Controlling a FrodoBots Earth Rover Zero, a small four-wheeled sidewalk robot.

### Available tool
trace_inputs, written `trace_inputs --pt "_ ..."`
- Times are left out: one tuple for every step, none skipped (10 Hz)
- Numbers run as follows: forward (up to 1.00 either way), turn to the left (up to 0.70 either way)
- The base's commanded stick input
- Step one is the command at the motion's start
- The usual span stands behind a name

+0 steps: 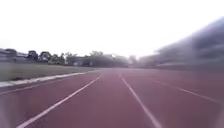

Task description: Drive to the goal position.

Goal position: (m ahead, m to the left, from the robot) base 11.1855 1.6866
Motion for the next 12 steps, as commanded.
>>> trace_inputs --pt "0.70 0.00" --pt "0.70 0.00" --pt "0.70 0.00" --pt "0.70 0.00" --pt "0.70 0.00" --pt "0.70 0.00" --pt "0.70 0.00" --pt "0.70 0.00" --pt "0.70 0.00" --pt "0.70 0.00" --pt "0.70 0.00" --pt "0.70 -0.03"
